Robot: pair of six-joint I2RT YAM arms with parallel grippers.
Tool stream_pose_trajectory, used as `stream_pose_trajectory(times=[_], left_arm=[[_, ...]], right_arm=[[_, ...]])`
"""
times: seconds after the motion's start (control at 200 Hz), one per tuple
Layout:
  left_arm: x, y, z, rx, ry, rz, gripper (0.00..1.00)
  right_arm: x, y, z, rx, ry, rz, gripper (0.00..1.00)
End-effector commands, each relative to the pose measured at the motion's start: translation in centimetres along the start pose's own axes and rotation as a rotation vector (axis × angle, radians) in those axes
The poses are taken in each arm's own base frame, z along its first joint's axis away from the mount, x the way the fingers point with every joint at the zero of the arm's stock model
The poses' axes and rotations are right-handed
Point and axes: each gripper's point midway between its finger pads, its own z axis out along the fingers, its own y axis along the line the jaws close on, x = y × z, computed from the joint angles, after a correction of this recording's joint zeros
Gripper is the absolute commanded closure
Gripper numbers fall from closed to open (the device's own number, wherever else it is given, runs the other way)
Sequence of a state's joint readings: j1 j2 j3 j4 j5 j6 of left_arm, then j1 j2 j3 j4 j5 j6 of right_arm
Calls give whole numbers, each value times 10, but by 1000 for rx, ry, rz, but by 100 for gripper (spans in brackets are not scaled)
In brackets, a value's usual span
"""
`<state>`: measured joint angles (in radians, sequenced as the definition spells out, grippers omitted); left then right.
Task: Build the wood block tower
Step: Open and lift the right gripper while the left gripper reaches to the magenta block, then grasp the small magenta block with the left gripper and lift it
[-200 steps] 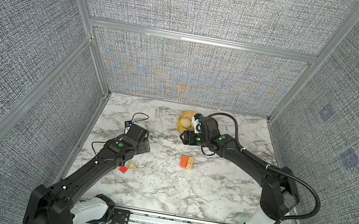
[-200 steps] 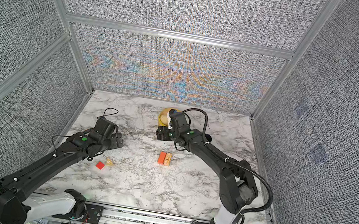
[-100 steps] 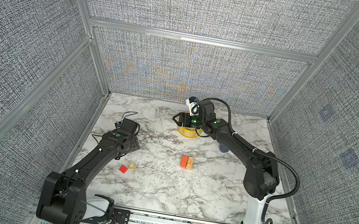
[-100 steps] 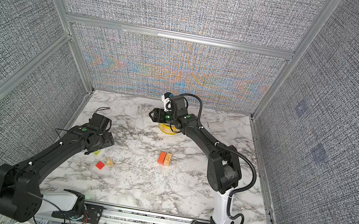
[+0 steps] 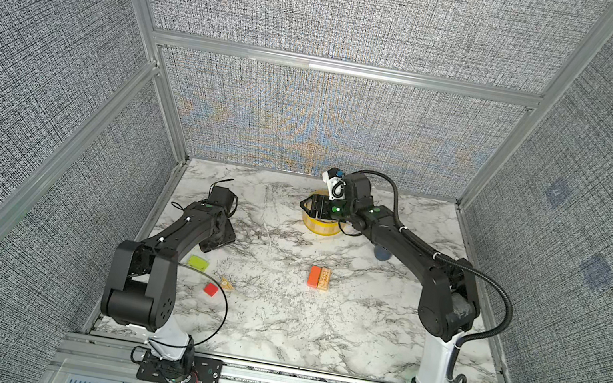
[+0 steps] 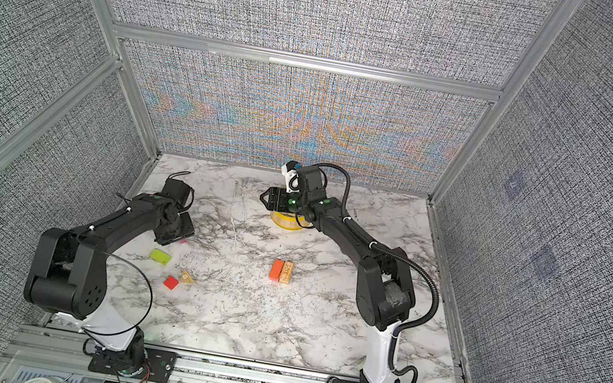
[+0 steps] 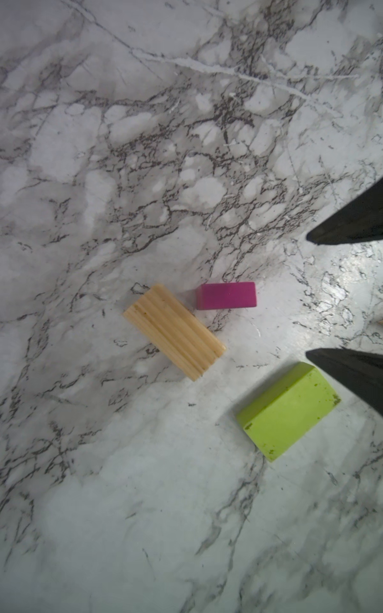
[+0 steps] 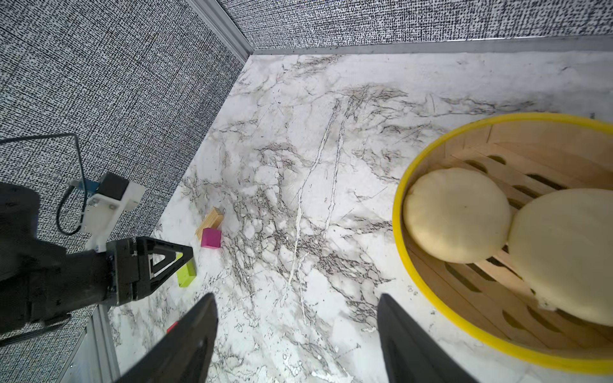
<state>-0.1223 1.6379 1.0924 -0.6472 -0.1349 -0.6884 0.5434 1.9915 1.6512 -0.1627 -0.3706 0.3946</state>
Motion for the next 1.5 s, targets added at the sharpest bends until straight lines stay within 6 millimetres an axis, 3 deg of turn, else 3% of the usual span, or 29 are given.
stream_pose_trajectory(times=[0.0,0.495,1.041,1.246,1.491], left_arm=[[-5,-3,8,-2,7,2,49],[-22,-4,43,-20,47,-26,55],[-16,-18,44,39,115,19,88],[-17,-36,30,109,113,63,89],[-12,-80,-15,193,63,195,91]], right_arm=[[-5,1,0,-14,-21,-19,23],[-1,-26,7,-7,-9,38,23],[-1,-28,7,-8,5,46,23],[-9,-19,-9,-4,-16,32,23],[-4,-8,-39,-1,-20,41,23]])
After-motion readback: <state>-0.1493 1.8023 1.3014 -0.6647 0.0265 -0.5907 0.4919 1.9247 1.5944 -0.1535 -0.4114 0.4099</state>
